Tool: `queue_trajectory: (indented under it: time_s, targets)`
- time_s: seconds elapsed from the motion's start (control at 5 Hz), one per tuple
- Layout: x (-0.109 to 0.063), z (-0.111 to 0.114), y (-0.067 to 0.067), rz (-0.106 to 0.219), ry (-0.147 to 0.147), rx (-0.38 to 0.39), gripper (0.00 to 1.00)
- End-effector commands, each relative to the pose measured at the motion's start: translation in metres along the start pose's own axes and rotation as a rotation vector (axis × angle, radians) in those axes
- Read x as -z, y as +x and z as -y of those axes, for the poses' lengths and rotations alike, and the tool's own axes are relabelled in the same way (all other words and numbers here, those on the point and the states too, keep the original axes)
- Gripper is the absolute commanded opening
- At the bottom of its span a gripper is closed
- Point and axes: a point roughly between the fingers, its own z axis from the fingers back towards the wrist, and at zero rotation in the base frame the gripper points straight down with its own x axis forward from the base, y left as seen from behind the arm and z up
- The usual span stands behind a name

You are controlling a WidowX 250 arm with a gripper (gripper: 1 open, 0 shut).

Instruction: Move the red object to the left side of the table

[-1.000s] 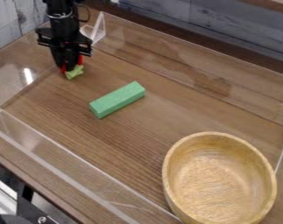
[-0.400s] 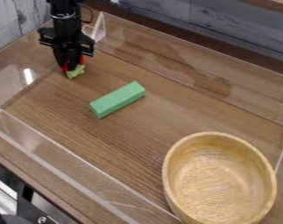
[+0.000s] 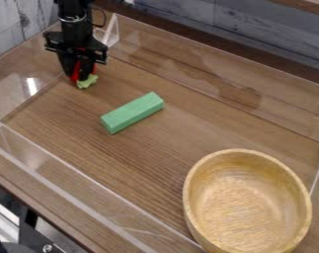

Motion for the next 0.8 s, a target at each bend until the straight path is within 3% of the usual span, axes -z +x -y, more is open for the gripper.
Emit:
queue_trajectory:
  time_s: [0.0, 0.6]
  targets:
    - [0.002, 0.000, 0.000, -0.001, -0.010, -0.012, 1.00]
    - [-0.032, -0.006, 0.000, 0.006, -0.054, -0.021, 1.00]
